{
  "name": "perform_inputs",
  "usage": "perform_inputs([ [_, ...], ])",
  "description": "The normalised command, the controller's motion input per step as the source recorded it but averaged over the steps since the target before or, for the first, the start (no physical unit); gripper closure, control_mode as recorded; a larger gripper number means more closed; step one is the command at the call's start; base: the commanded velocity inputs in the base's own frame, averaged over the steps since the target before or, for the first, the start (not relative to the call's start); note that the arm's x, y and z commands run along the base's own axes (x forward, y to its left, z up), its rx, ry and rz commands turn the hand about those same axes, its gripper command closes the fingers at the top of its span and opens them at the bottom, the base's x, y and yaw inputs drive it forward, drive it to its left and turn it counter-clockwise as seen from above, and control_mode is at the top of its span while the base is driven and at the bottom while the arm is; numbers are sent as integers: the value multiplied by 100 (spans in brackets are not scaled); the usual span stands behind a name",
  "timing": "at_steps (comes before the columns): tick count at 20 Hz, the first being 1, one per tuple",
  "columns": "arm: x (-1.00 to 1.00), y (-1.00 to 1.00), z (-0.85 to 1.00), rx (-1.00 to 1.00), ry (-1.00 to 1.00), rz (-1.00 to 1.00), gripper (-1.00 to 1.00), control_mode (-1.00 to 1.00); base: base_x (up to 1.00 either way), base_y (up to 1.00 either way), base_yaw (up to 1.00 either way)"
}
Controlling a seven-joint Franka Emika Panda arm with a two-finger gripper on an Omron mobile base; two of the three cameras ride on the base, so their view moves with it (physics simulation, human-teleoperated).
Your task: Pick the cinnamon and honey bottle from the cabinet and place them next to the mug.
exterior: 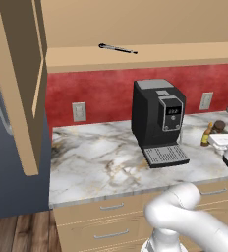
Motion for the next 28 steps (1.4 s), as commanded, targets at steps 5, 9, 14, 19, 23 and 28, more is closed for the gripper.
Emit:
perform_inputs([
  [5, 15, -26, -35, 0, 0, 0, 100, -100, 0, 0, 0],
  [9, 0, -18, -38, 0, 2, 0, 100, -100, 0, 0, 0],
  [14, 6, -17, -18, 0, 0, 0, 100, -100, 0, 0, 0],
  [19, 6, -11, -3, 0, 0, 0, 100, -100, 0, 0, 0],
  [23, 1, 0, -21, 0, 12, 0, 100, -100, 0, 0, 0],
  [28, 3, 0, -35, 0, 9, 0, 100, -100, 0, 0, 0],
])
